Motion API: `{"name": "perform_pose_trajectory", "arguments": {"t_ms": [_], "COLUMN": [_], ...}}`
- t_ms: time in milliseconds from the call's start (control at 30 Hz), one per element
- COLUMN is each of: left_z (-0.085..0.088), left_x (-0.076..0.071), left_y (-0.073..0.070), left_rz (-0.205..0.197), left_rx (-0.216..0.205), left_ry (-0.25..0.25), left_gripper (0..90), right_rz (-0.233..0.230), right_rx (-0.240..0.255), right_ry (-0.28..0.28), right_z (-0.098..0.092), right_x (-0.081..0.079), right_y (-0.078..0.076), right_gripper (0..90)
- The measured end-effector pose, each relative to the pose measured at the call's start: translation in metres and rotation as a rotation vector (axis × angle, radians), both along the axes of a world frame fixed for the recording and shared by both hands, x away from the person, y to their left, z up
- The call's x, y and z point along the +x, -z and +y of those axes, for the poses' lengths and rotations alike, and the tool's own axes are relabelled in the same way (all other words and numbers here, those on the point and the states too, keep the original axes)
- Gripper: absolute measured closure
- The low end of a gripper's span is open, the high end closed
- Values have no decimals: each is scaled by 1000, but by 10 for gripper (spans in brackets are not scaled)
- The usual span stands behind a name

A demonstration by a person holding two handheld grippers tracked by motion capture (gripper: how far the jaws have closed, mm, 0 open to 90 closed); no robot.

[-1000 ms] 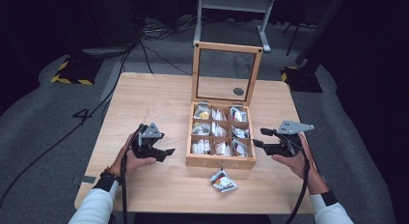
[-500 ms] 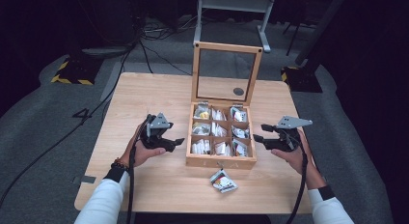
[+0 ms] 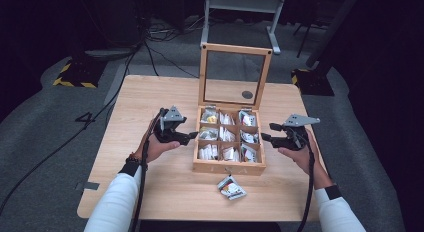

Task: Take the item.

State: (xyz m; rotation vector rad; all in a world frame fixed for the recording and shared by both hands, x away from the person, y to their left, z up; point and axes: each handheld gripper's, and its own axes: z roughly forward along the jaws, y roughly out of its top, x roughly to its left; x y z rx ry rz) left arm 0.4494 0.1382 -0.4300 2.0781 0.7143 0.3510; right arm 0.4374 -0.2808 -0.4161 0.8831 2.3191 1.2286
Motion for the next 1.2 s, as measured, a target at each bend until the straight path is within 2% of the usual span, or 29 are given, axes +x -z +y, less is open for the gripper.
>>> {"name": "perform_pose_trajectory", "arguments": {"t_ms": [133,233,300,567,600,667,767,800,867,967,1033,1100,1200], "left_z": [-4,-8,-10,-19,-20,-21,-24,-25,-27,-30,-33,-35,-36], "left_x": [8,14,17,32,34,38,44,46,51,59,63,66,70], "left_y": [-3,-4,-5,-10,-11,-12,-14,-14,-15,-17,-19,-21,-24], "left_rz": [-1,-5,-15,-17,-15,-15,-21,-25,-23,-15,-9,-8,-4], "left_rx": [-23,-13,-8,-17,-23,-26,-9,-4,4,-7,-9,-9,-15], "left_ry": [-2,-6,-9,-18,-26,-32,-50,-53,-64,-82,-95,-99,-104], "left_gripper": [252,252,251,252,250,250,248,248,248,251,251,251,252], "right_rz": [4,-11,4,-8,5,2,8,-3,20,25,0,17,18], "right_rx": [-8,-15,-13,-15,-12,-13,-2,-6,-4,-5,1,15,25], "right_ry": [4,15,20,44,48,66,81,86,97,116,127,130,141], "right_z": [3,5,6,9,9,9,8,8,8,8,8,8,10], "right_x": [7,11,16,31,34,38,44,46,52,60,63,67,70], "right_y": [-1,-1,-1,-2,-1,-1,-3,-3,-2,-1,-3,-5,-8], "right_gripper": [412,412,406,406,405,406,407,412,406,408,423,413,415]}}
